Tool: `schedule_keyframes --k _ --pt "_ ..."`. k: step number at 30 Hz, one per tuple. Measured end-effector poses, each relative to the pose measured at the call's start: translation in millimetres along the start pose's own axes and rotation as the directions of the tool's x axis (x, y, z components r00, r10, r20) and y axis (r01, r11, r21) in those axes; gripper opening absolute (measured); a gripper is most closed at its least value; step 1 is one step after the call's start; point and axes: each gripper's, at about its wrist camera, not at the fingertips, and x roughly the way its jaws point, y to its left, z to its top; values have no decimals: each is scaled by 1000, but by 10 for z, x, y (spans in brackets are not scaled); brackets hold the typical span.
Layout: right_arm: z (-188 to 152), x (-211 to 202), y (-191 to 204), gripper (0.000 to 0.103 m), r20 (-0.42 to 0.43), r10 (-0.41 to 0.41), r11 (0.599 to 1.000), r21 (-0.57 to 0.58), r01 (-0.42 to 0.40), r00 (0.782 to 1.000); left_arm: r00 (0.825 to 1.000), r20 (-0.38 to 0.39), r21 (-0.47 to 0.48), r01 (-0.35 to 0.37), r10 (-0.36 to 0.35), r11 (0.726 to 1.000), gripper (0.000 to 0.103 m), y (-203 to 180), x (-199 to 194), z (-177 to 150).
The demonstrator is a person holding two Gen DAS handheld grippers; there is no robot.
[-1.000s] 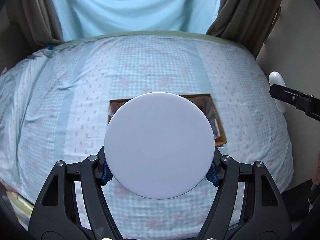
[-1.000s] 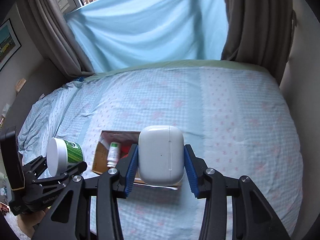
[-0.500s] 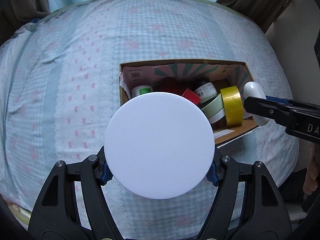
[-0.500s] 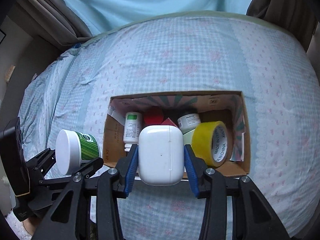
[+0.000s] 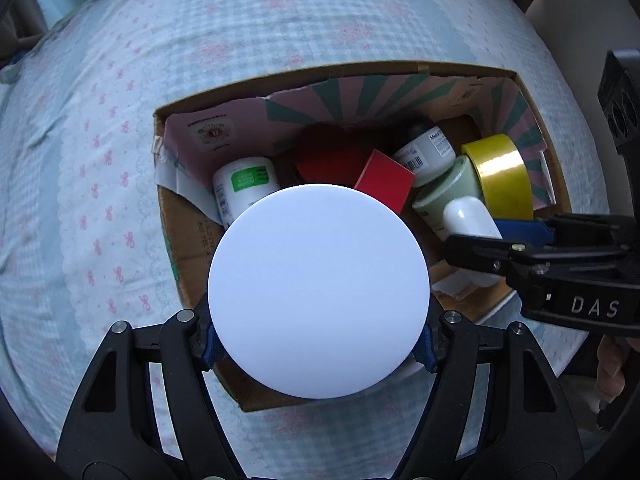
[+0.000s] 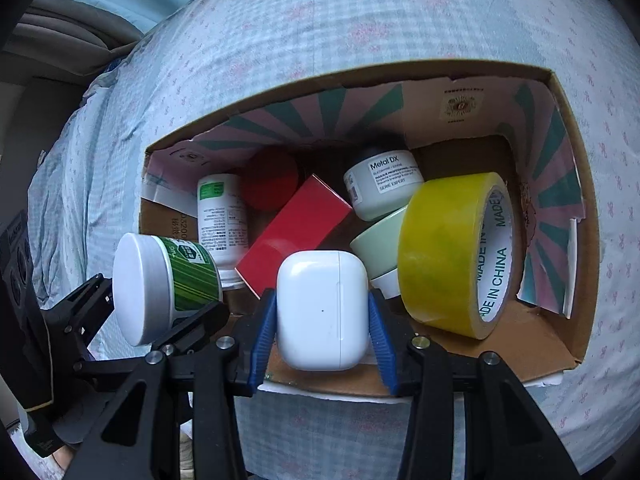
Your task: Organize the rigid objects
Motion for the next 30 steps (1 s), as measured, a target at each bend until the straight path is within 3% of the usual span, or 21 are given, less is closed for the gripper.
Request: schedule_keyframes --k 7,10,11,12,14,16,18,23,30 --pt "-40 136 -50 41 -39 -1 1000 11 1 999 1000 -29 10 -9 10 1000 68 64 134 175" --pt "-32 133 -37 41 -36 -5 1000 12 5 999 999 -42 -38 -13 12 999 69 104 146 182" --pt "-26 133 -23 41 -32 -16 1000 10 16 999 999 -46 -62 -8 5 998 76 134 142 176" --pt "-29 128 -11 41 -27 -29 1000 5 29 999 999 -36 -86 21 -24 996 77 160 109 166" --pt "-43 120 -1 49 -22 -34 999 0 34 999 998 -3 -121 59 -59 991 102 197 6 171" --pt "-72 81 -14 88 -8 -16 1000 13 16 1000 997 24 -131 70 -67 989 103 204 -106 182" --pt "-128 45 -11 103 2 -17 1000 10 17 1000 998 33 -128 56 -52 990 103 197 -189 180" --pt "-265 -118 55 103 54 -97 994 -47 100 994 997 65 -135 43 -34 990 103 195 -394 93" --pt "-374 -357 10 103 65 -81 994 -66 85 995 992 126 -124 23 -7 992 103 110 -735 -75"
